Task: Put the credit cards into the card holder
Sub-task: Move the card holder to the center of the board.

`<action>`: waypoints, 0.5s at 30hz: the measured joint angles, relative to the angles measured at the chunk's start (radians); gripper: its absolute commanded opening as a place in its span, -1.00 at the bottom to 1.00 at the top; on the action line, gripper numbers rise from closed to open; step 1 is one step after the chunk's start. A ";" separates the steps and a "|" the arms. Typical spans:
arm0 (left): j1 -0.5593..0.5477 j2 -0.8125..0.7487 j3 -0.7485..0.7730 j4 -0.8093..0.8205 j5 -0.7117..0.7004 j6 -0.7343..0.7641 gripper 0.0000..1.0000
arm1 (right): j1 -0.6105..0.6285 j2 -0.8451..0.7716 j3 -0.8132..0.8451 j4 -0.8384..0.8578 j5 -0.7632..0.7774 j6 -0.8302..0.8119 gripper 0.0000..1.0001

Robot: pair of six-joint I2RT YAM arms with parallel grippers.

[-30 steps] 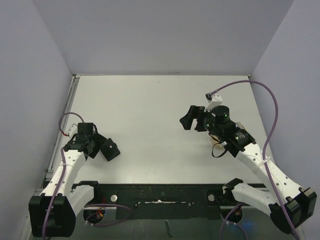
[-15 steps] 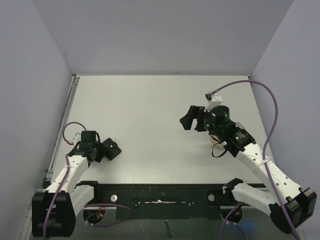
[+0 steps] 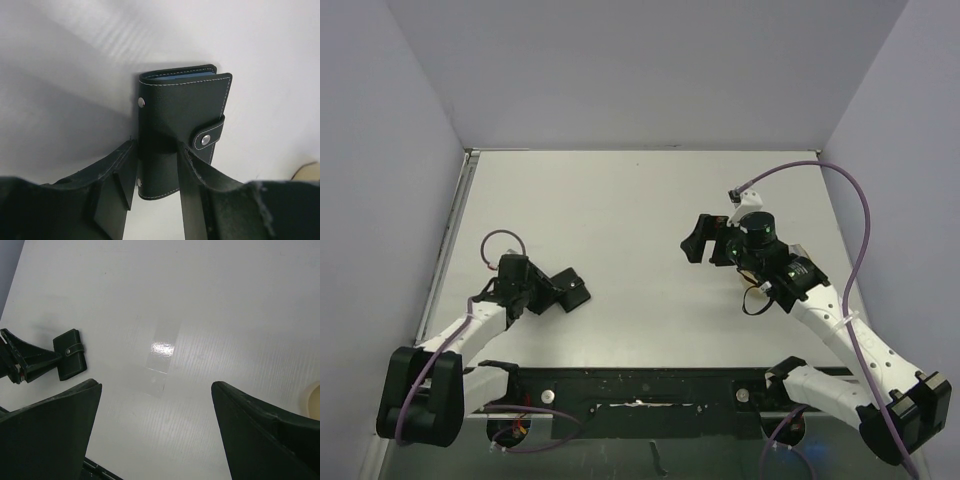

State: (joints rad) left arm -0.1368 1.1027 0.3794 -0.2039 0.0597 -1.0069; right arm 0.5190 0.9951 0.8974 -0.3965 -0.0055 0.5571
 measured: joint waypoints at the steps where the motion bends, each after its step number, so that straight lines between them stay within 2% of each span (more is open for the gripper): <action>1: -0.012 0.017 0.000 0.026 0.019 0.009 -0.28 | 0.000 0.005 0.000 -0.008 0.002 0.000 0.95; 9: -0.083 0.130 0.023 0.164 0.138 0.056 -0.26 | 0.000 0.008 0.000 -0.024 0.006 0.004 0.95; 15: -0.089 0.073 0.025 0.155 0.149 0.085 -0.24 | 0.000 0.008 0.000 -0.031 0.006 0.005 0.95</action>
State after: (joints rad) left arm -0.2260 1.1755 0.4046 -0.0490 0.2089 -0.9222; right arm 0.5190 1.0035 0.8974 -0.4274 0.0006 0.5617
